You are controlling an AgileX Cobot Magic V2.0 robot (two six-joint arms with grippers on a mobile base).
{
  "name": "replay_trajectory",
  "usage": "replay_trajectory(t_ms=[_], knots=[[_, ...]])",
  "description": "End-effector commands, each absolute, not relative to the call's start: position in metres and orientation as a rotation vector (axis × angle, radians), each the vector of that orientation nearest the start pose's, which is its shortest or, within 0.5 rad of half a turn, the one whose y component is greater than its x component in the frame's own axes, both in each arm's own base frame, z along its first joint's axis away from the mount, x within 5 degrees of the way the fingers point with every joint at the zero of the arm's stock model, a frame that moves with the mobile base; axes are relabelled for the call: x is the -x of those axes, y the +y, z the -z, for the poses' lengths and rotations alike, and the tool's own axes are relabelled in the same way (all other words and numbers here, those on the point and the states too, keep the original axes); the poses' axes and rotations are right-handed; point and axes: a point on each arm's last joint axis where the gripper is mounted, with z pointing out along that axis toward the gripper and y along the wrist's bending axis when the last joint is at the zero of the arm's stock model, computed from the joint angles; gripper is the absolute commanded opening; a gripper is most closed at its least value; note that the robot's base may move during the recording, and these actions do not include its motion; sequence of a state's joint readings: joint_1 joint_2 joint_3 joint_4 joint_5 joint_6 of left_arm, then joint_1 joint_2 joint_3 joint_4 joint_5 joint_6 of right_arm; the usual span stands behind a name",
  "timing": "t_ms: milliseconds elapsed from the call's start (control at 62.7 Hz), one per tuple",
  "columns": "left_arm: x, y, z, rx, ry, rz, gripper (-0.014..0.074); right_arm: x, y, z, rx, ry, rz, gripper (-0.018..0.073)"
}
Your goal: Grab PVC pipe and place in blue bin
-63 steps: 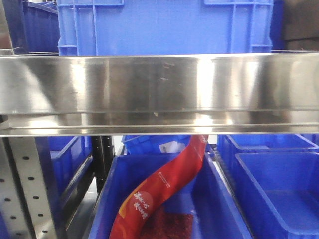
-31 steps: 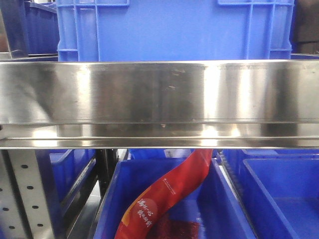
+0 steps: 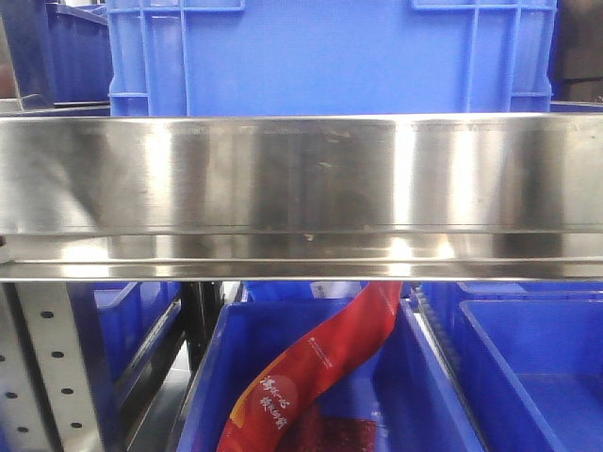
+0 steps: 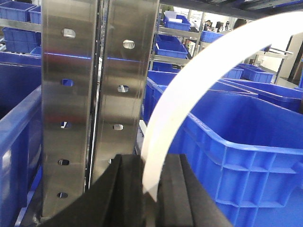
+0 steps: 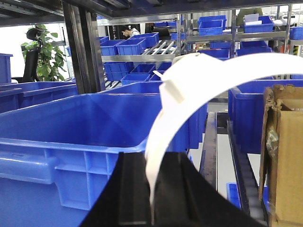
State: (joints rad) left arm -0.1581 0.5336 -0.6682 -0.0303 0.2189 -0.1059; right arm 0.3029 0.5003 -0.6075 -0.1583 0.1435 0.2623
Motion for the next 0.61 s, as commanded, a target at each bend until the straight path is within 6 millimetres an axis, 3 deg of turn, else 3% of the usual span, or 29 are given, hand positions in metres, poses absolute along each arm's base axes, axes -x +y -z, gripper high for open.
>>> replay_trajectory(t_ms=[0,590], knots=[[-0.1036,-0.0174,-0.3807,-0.022,1.535,0.244,-0.0111,-0.0982,0.0288,-0.3689,0.141,1.492,-0.304,-0.0167],[-0.1036,-0.0174,-0.3807,-0.022,1.535,0.244,-0.0111,-0.0982,0.0288,-0.3689,0.141,1.492,-0.304,-0.0167]])
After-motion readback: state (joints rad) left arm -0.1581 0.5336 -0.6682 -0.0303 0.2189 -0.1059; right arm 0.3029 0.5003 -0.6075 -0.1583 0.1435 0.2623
